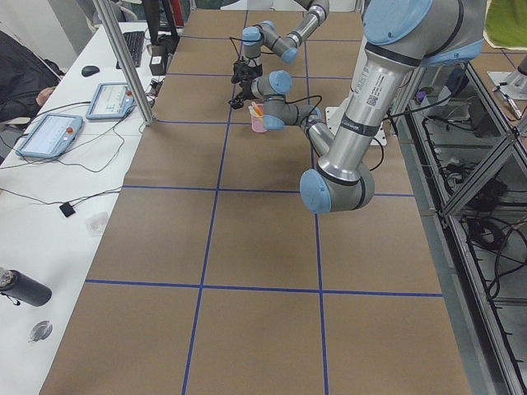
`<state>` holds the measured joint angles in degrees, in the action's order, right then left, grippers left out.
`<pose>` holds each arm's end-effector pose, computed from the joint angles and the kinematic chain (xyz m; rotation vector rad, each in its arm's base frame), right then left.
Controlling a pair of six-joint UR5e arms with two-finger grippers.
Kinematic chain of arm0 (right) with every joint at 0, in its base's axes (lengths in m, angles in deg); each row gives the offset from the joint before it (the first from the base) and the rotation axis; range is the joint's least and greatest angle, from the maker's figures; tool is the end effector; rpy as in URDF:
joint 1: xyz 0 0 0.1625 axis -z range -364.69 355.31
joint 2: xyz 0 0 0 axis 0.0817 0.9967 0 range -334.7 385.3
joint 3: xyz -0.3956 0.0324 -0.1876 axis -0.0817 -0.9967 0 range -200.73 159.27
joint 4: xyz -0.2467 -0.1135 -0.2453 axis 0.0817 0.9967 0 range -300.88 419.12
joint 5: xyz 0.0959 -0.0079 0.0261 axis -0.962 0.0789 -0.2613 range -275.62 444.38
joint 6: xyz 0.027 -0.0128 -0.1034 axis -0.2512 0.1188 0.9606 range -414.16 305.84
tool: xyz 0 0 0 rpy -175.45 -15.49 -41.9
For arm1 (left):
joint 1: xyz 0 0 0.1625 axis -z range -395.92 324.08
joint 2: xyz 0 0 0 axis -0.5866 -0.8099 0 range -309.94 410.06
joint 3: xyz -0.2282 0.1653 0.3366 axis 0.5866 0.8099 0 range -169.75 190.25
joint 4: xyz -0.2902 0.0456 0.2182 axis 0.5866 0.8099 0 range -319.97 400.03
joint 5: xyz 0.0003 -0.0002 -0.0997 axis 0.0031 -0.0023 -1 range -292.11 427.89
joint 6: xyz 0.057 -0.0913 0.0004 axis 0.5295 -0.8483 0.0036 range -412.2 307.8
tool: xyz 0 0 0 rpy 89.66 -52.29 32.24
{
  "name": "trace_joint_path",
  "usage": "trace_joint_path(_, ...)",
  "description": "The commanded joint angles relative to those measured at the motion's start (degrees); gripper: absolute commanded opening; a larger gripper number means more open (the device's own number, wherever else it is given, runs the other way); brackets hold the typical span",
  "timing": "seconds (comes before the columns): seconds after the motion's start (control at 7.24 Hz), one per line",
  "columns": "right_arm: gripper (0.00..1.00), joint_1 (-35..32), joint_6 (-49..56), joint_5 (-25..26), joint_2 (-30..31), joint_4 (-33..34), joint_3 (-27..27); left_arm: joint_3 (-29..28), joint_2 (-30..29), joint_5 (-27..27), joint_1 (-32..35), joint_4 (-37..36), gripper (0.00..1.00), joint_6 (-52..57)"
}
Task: Collect pens into pen holder
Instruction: 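Lower purple marker into cup with right gripper while left arm withdraws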
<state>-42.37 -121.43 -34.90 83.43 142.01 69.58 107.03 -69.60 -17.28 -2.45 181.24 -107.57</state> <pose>-0.4704 -0.4654 0.3633 -0.0867 -0.8255 0.0708 0.4243 -0.4510 0.2463 0.9116 1.2289 -0.0482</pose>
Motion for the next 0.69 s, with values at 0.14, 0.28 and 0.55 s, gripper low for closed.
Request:
trace_joint_path(0.14, 0.0, -1.7, 0.3, 6.1, -0.1, -6.1, 8.5, -0.1, 0.7, -31.7, 20.1, -20.2, 1.0, 0.5)
trace_joint_path(0.28, 0.0, -1.5, 0.2, 9.9, -0.5, -11.2, 9.4, -0.4, 1.4, -36.2, 24.2, -25.7, 1.0, 7.2)
trace_joint_path(0.55, 0.0, 1.2, 0.5, 21.7, -1.6, -26.3, 9.7, -1.5, 6.6, -35.9, 27.3, -28.8, 1.0, 19.6)
